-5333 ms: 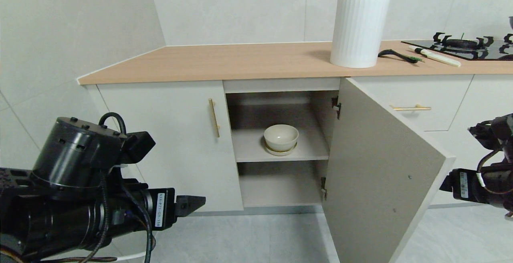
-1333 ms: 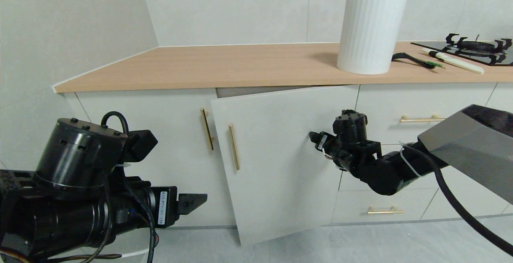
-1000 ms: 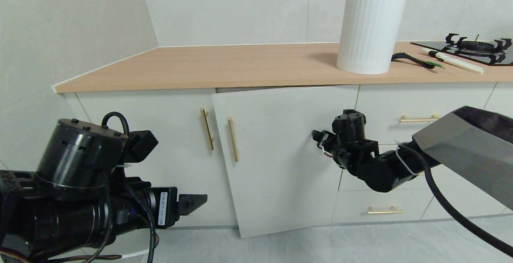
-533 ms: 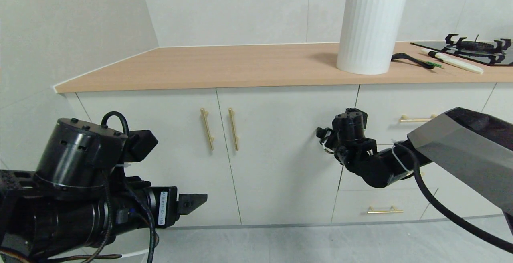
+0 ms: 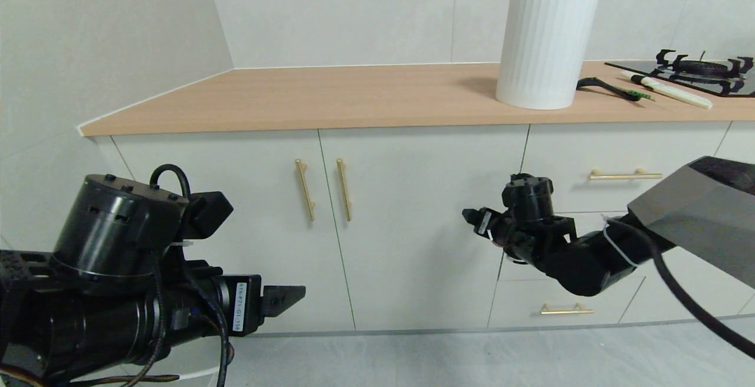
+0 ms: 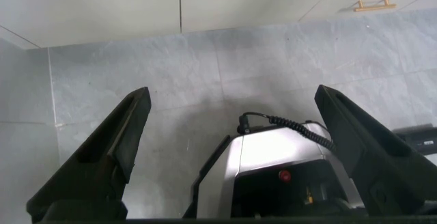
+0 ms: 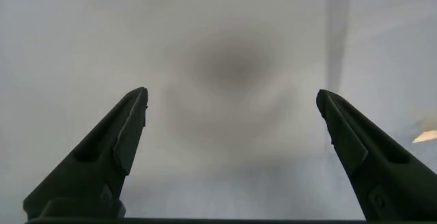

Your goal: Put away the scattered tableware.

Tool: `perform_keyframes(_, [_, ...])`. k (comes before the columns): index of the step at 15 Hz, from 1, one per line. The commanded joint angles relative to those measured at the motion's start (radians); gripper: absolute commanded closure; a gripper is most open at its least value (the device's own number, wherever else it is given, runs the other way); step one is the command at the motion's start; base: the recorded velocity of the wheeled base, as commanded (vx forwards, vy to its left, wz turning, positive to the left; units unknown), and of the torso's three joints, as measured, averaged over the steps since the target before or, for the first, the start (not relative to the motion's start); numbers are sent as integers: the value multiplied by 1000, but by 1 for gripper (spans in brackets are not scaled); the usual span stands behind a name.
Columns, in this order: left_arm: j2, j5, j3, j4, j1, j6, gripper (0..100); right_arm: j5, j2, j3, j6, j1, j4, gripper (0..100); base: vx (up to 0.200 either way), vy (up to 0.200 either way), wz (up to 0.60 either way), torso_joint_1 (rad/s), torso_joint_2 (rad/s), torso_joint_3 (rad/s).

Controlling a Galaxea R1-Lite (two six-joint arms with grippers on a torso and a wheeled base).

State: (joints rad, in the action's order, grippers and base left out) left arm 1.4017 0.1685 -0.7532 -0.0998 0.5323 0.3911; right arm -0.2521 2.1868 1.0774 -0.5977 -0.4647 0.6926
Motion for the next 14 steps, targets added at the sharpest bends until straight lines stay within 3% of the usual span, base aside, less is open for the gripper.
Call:
perform_keyframes(1, [-1, 0, 0, 0, 0, 0, 0, 217, -213, -194, 38, -9, 1, 0, 0, 0, 0, 0, 0, 0])
perform_keyframes(6, [-26, 8, -2, 3, -8, -3, 0, 232, -335, -277, 78, -8, 1, 0, 0, 0, 0, 0, 0, 0])
perform_keyframes(10, [-194, 31, 35, 109, -75, -67, 0, 229, -645, -373, 174, 27, -11, 0, 0, 0, 0, 0, 0, 0])
perform_keyframes(14, [-435, 43, 100, 109, -95, -126, 0, 25, -903, -490, 299, 67, -80, 0, 0, 0, 0, 0, 0, 0])
